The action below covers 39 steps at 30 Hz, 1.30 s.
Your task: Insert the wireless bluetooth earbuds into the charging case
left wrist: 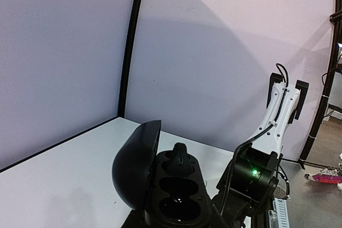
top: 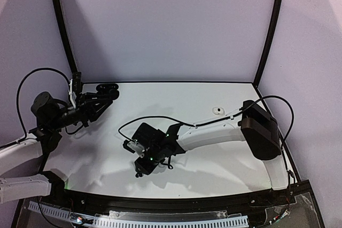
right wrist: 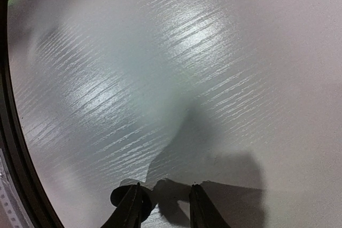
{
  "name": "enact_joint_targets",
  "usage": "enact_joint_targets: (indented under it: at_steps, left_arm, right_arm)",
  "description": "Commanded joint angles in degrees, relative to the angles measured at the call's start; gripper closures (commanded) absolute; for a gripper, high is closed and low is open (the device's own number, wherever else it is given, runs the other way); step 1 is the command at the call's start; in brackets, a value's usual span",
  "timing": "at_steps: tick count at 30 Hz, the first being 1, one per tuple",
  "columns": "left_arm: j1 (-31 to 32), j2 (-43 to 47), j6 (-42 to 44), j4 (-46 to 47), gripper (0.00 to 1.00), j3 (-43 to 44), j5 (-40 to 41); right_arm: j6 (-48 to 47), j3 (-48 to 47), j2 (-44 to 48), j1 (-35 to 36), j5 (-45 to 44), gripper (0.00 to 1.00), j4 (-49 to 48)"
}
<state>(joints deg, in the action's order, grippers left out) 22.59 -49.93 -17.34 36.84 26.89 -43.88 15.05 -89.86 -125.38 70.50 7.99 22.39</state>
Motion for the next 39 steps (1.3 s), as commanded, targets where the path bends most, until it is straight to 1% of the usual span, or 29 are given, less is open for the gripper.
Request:
enact_joint_targets:
  at_steps: [1, 12, 16, 21, 23, 26, 31, 36, 39]
  left_arm:
    - [-0.4, -0.1, 0.7, 0.2, 0.99, -0.6, -0.6]
    - [-0.4, -0.4, 1.1, 0.0, 0.99, -0.5, -1.0]
    - [-0.4, -0.5, 1.3, -0.1, 0.99, -0.5, -1.0]
    - [-0.4, -0.7, 1.6, -0.4, 0.99, -0.3, -1.2]
    - [-0.4, -0.8, 1.6, -0.4, 0.99, -0.2, -1.4]
    - [-0.4, -1.0, 1.5, -0.2, 0.99, -0.1, -1.6]
    - [-0.4, -1.0, 1.6, -0.1, 0.99, -0.1, -1.8]
    - [-0.4, -1.0, 1.8, -0.2, 0.99, 0.1, -1.9]
    - [-0.4, -1.0, 1.8, -0.2, 0.99, 0.1, -1.9]
  right_arm:
    - [-0.9, 1.2, 0.9, 1.2, 1.5, 0.70, 0.0]
    - [-0.9, 3.5, 3.2, 1.9, 2.3, 0.76, -0.6]
    - [-1.2, 3.3, 2.9, 2.3, 3.2, 0.85, -1.2]
    - [-1.4, 3.4, 2.8, 2.5, 4.2, 0.87, -1.6]
    - [-1.4, 3.9, 3.2, 2.6, 4.4, 0.91, -1.8]
    - [-1.3, 4.8, 3.8, 2.6, 5.2, 0.90, -2.1]
    - [-1.4, 5.3, 4.3, 2.7, 5.5, 0.96, -2.4]
    - [-1.5, 5.2, 3.9, 2.6, 8.1, 0.93, -2.9]
    - [-1.3, 5.4, 3.8, 2.9, 8.0, 0.92, -2.9]
